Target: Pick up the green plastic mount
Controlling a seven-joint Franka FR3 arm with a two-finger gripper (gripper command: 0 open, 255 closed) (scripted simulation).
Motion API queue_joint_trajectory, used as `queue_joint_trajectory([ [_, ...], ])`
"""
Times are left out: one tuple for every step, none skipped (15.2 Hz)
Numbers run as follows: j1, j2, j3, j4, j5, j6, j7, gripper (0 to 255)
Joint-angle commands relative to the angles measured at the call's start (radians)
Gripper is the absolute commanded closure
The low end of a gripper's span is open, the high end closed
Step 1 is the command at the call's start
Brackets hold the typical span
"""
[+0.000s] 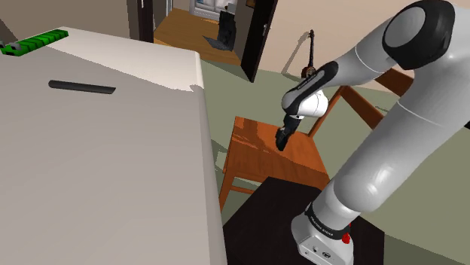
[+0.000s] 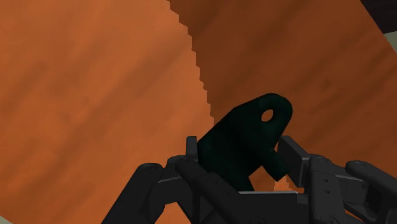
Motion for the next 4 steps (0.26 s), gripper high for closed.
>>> queue_joint_trajectory([
  [-0.005,-0.035,-0.002,0.001,-0.042,-0.031,0.03,255],
  [-0.008,-0.053,-0.001,0.003,-0.06,-0.048,0.043,255],
  [-0.01,-0.056,0.0,0.004,-0.063,-0.05,0.044,255],
  [-0.01,-0.056,0.001,0.004,-0.063,-0.05,0.044,255],
])
